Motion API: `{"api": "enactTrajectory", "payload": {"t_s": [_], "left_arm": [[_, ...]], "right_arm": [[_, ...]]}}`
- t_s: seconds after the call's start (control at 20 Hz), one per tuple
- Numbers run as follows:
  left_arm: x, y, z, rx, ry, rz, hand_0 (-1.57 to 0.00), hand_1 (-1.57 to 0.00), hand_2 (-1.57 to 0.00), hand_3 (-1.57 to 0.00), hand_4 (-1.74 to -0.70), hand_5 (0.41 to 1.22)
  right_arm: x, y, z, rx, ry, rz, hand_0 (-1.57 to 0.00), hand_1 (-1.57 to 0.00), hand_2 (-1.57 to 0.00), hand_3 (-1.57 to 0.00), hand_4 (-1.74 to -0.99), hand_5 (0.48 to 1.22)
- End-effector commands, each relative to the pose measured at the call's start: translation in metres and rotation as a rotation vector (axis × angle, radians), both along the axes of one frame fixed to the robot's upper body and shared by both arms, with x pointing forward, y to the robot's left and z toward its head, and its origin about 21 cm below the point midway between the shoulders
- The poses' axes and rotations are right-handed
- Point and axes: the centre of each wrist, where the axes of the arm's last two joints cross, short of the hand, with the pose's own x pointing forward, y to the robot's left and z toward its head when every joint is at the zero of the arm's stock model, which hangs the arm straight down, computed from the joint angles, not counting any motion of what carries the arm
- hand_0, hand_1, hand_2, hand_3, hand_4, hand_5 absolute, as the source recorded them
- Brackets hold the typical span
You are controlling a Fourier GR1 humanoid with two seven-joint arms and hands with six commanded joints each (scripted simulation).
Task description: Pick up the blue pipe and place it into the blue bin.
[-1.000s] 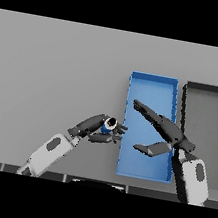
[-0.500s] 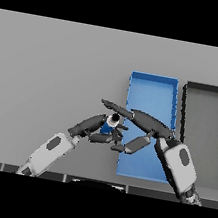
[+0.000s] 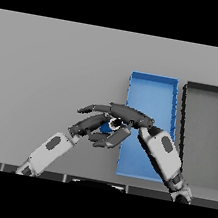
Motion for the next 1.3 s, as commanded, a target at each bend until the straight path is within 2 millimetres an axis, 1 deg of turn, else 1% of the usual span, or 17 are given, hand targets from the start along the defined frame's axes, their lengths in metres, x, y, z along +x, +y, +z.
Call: {"api": "enactTrajectory", "payload": {"t_s": [0.0,0.05,0.1,0.15,0.2,0.25,0.35,0.45,0.55,0.7,0.75,0.8,0.9,0.95,1.05,1.15,1.25], "left_arm": [[-0.002,0.002,0.0,0.054,-0.026,-0.001,-1.57,-1.53,-1.57,-1.12,-1.63,1.221],[-0.005,0.002,0.003,0.05,-0.025,0.005,-1.57,-1.54,-1.57,-1.12,-1.65,1.221],[-0.006,0.0,0.003,0.033,-0.039,0.0,-1.57,-1.54,-1.57,-1.21,-1.67,1.221],[-0.004,-0.002,0.003,0.012,-0.035,0.004,-1.57,-1.55,-1.57,-1.28,-1.68,1.221],[-0.005,-0.002,0.001,-0.01,-0.019,-0.001,-1.57,-1.55,-1.57,-1.34,-1.69,1.221],[-0.006,-0.002,-0.004,-0.049,-0.008,-0.01,-1.57,-1.56,-1.57,-1.39,-1.7,1.221],[-0.005,-0.004,-0.004,-0.069,0.002,-0.013,-1.57,-1.56,-1.57,-1.45,-1.72,1.221],[-0.002,-0.002,-0.004,-0.057,-0.004,-0.008,-1.57,-1.57,-1.57,-1.5,-1.72,1.221],[0.001,-0.001,-0.002,-0.053,-0.006,-0.007,-1.57,-1.57,-1.57,-1.52,-1.73,1.221],[0.0,0.0,0.0,-0.048,-0.006,-0.013,-1.57,-1.57,-1.57,-1.55,-1.73,1.221],[0.0,0.005,0.002,-0.053,-0.011,-0.02,-1.57,-1.57,-1.57,-1.44,-1.72,1.221],[-0.002,0.003,0.002,-0.037,-0.019,-0.012,-1.57,-1.51,-1.46,-1.47,-1.66,1.221],[-0.002,0.003,0.003,0.011,-0.052,-0.018,-1.05,-0.99,-0.95,-0.96,-1.43,1.221],[0.0,0.005,0.005,0.041,-0.039,-0.023,-0.84,-0.79,-0.76,-0.77,-1.32,1.221],[-0.001,0.009,0.001,0.067,-0.073,-0.055,-0.53,-0.51,-0.49,-0.49,-1.14,1.221],[0.003,0.008,0.002,0.098,-0.12,-0.037,-0.34,-0.32,-0.31,-0.31,-1.0,1.063],[0.008,0.007,0.0,0.112,-0.107,-0.026,-0.22,-0.21,-0.2,-0.2,-0.92,0.899]], "right_arm": [[0.002,0.004,0.002,-0.013,-0.01,0.013,-0.47,-0.49,-0.49,-0.52,-1.365,0.477],[0.002,0.006,0.003,0.012,-0.015,0.032,-0.69,-0.7,-0.71,-0.66,-1.433,0.486],[0.002,0.01,0.005,0.039,-0.02,0.053,-0.87,-0.88,-0.88,-0.77,-1.486,0.516],[0.001,0.013,0.005,0.059,-0.008,0.063,-1.01,-1.02,-1.02,-0.88,-1.527,0.57],[0.004,0.015,0.004,0.06,0.017,0.062,-1.12,-1.13,-1.13,-1.02,-1.498,0.638],[0.002,0.017,0.003,0.06,0.028,0.067,-1.21,-1.22,-1.22,-1.13,-1.474,0.755],[0.002,0.016,0.001,0.091,0.012,0.07,-1.34,-1.34,-1.34,-1.29,-1.445,0.923],[0.0,0.014,0.001,0.075,-0.048,0.083,-1.42,-1.43,-1.43,-1.39,-1.435,1.03],[-0.001,0.016,0.002,0.08,-0.058,0.098,-1.48,-1.48,-1.48,-1.45,-1.445,1.099],[-0.001,0.015,-0.001,0.113,-0.016,0.111,-1.52,-1.52,-1.52,-1.51,-1.47,1.158],[-0.001,0.015,0.001,0.127,-0.013,0.108,-1.53,-1.53,-1.53,-1.52,-1.475,1.171],[-0.002,0.015,-0.001,0.136,-0.013,0.103,-1.54,-1.54,-1.54,-1.53,-1.478,1.181],[-0.003,0.014,0.003,0.16,-0.031,0.096,-1.55,-1.55,-1.55,-1.55,-1.483,1.195],[-0.002,0.019,0.005,0.133,-0.035,0.086,-1.56,-1.56,-1.56,-1.55,-1.484,1.201],[-0.006,0.019,0.002,0.129,-0.037,0.085,-1.56,-1.56,-1.56,-1.56,-1.486,1.208],[-0.005,0.018,0.005,0.115,-0.041,0.058,-1.56,-1.56,-1.56,-1.56,-1.488,1.213],[-0.006,0.015,0.003,0.11,-0.04,0.061,-1.57,-1.57,-1.57,-1.57,-1.488,1.216]]}}
